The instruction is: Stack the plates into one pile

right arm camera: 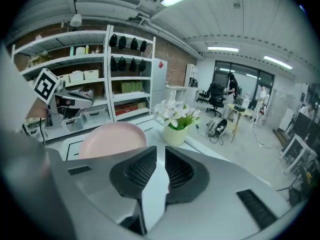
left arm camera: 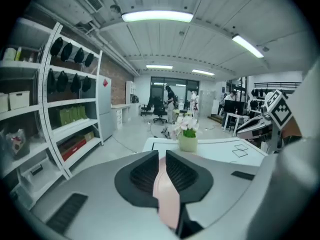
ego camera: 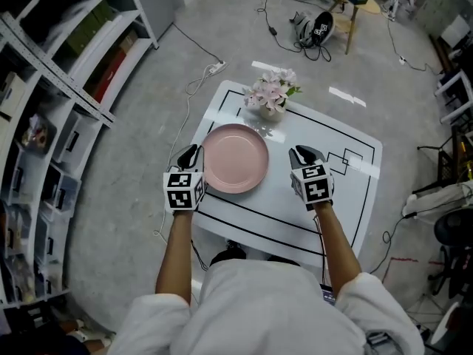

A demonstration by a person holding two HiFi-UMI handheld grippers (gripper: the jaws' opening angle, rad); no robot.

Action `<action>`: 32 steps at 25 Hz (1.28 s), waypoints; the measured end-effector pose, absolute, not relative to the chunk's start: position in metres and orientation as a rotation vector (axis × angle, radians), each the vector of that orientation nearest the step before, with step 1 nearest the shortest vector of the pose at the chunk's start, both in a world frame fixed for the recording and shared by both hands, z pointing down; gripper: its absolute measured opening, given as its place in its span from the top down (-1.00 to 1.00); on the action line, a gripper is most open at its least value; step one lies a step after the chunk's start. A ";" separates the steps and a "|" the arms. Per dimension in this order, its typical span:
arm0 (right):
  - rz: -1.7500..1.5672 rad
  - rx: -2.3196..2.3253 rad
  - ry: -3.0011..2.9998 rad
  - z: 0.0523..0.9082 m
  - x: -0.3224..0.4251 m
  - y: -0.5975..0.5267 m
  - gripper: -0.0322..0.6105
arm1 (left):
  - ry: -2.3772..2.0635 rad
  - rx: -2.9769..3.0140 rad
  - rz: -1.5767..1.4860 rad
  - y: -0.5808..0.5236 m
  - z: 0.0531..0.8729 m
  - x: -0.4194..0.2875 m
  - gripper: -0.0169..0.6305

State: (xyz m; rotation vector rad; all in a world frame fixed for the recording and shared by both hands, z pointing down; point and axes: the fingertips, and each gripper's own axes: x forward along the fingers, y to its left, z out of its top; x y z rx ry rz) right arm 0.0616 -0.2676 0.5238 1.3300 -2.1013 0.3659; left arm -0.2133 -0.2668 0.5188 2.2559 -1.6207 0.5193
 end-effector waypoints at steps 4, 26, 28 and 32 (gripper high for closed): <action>0.244 1.425 -2.202 0.451 0.095 -0.265 0.85 | -1.612 2.425 0.456 -0.270 0.454 -0.169 0.85; -0.151 1.688 -2.242 0.277 0.206 -0.189 0.86 | -1.414 2.958 0.306 -0.228 0.286 0.000 0.87; -0.144 1.682 -2.244 0.279 0.204 -0.188 0.86 | -1.409 2.951 0.320 -0.225 0.291 0.000 0.87; -0.128 1.680 -2.256 0.281 0.198 -0.187 0.86 | -1.403 2.950 0.340 -0.221 0.295 -0.003 0.87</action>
